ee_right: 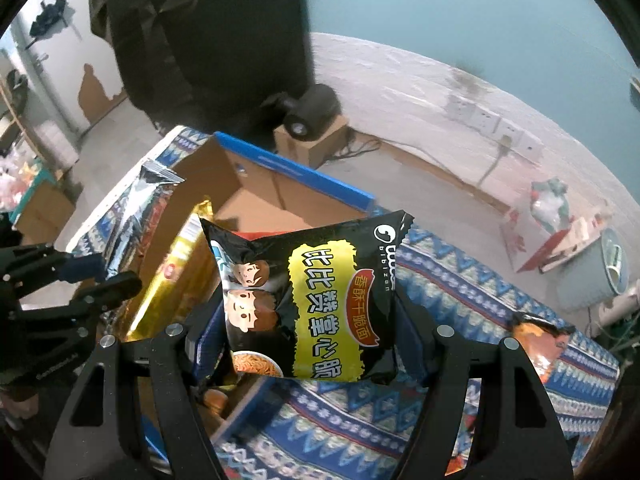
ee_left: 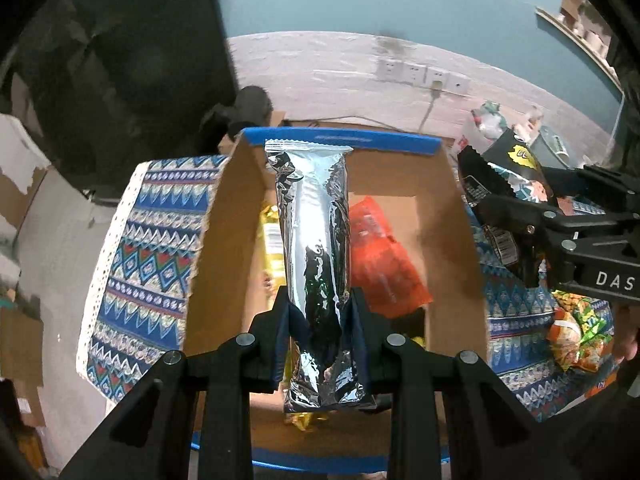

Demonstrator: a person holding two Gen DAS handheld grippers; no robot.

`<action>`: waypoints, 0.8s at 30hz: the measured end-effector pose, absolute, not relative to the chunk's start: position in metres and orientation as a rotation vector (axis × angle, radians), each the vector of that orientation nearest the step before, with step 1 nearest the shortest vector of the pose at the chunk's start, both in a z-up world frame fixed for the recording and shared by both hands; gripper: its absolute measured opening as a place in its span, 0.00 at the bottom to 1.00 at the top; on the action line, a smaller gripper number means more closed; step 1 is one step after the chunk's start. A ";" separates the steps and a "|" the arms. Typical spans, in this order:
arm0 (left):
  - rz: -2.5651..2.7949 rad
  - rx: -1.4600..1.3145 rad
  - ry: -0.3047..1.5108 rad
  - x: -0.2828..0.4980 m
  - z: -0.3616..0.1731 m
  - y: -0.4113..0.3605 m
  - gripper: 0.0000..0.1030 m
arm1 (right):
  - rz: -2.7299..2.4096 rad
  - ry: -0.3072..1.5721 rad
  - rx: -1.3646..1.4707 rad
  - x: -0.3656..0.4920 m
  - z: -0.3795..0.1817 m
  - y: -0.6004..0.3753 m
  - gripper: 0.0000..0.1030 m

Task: Organize snacks
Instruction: 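Release the silver bag and black bag into the box with both grippers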

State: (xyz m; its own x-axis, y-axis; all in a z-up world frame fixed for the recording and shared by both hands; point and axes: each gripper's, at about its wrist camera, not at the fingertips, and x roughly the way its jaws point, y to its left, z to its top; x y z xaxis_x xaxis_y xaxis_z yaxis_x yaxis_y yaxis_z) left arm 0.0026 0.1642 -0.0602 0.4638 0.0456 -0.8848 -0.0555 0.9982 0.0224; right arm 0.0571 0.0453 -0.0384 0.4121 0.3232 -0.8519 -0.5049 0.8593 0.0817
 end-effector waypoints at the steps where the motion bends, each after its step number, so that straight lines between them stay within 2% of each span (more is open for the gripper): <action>1: 0.070 -0.012 1.090 0.002 -0.062 0.168 0.27 | 0.532 1.026 -0.197 0.058 -0.040 0.050 0.70; 12: 0.135 -0.014 1.130 -0.002 -0.081 0.198 0.28 | 0.575 1.062 -0.196 0.063 -0.051 0.084 0.70; 16: 0.149 -0.023 1.142 -0.002 -0.083 0.202 0.48 | 0.591 1.074 -0.209 0.062 -0.055 0.092 0.71; 19: 0.165 -0.002 1.127 -0.003 -0.079 0.202 0.57 | 0.598 1.078 -0.216 0.061 -0.057 0.094 0.71; 24: 0.176 0.020 1.116 -0.004 -0.076 0.201 0.62 | 0.603 1.083 -0.230 0.060 -0.060 0.097 0.71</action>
State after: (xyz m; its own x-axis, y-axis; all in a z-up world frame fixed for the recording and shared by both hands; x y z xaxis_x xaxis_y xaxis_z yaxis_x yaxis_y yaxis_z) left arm -0.0043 0.2009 -0.0755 0.4270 0.1511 -0.8915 -0.1312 0.9859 0.1043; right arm 0.0598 0.0969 -0.0603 0.3280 0.3461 -0.8790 -0.5644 0.8180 0.1115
